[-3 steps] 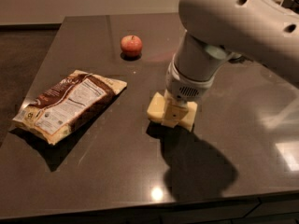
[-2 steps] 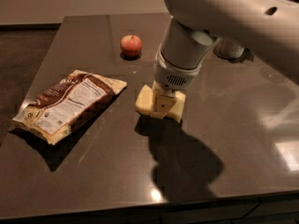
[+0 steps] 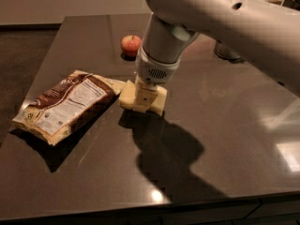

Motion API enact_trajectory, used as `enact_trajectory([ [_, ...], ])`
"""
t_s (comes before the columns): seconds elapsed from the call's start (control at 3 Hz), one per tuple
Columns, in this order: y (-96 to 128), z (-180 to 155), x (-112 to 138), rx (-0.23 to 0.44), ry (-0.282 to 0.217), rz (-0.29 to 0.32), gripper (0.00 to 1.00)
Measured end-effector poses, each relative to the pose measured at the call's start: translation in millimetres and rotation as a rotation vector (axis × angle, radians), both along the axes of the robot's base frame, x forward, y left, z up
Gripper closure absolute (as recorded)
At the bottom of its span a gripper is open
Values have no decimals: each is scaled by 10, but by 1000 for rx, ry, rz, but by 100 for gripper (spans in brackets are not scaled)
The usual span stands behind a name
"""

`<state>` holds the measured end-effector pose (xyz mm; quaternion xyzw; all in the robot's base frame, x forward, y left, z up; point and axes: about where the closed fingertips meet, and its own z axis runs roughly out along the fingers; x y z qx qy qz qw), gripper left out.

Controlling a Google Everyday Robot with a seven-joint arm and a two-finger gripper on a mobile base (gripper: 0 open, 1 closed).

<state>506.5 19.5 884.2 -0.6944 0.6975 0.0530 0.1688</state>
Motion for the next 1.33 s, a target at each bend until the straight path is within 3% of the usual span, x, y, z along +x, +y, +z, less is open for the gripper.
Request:
enact_trajectory([
  [1.0,524,-186,3,84,64,102,13],
  [1.33,538,-189,-7,84,65,106,0],
])
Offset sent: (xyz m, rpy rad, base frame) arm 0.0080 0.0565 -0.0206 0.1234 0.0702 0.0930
